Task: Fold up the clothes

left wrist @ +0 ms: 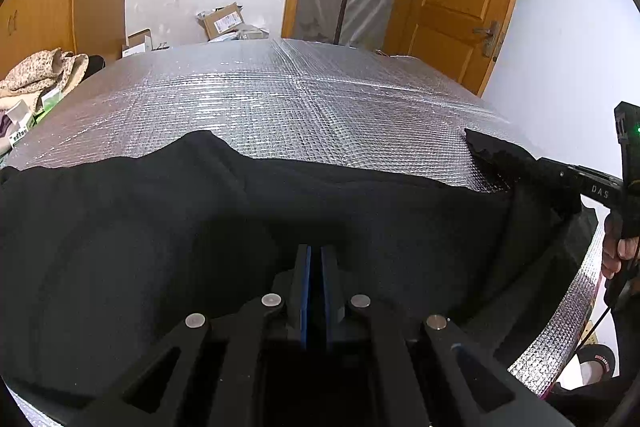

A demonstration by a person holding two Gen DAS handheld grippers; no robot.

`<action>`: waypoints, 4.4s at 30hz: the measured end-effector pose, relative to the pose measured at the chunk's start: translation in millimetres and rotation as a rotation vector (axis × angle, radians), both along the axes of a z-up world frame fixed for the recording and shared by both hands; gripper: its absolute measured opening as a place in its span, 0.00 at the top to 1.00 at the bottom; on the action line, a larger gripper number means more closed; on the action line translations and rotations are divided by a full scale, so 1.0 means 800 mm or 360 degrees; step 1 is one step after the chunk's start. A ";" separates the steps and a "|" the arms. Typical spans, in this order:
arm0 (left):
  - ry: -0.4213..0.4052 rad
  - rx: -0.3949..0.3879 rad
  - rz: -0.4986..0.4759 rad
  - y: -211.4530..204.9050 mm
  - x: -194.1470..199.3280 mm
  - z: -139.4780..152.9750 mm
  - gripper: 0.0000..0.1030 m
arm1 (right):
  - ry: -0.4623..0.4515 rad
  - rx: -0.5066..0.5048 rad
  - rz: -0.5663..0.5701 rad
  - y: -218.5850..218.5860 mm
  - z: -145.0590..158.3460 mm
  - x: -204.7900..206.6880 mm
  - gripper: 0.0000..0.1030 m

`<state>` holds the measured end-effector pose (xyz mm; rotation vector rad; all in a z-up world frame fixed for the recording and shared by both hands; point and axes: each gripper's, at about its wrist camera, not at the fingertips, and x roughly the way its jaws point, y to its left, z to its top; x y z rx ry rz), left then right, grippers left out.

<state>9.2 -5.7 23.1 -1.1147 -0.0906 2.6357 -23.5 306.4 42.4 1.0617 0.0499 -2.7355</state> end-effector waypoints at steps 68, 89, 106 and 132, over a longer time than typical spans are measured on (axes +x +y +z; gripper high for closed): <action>-0.0025 0.0076 0.0001 -0.004 -0.002 0.000 0.96 | -0.0049 -0.0883 -0.0879 0.240 -0.022 0.095 0.78; 0.0052 0.0038 -0.0174 0.036 0.003 0.024 0.96 | 0.0098 -0.0983 -0.0761 0.241 0.010 0.066 0.97; -0.0008 0.0041 -0.0425 0.072 0.021 0.017 0.96 | -0.0129 -0.0924 -0.1121 0.291 -0.057 0.144 0.92; -0.0025 0.0112 0.0008 -0.019 -0.002 0.000 0.96 | -0.0303 -0.0055 0.0618 -0.081 -0.035 -0.013 0.73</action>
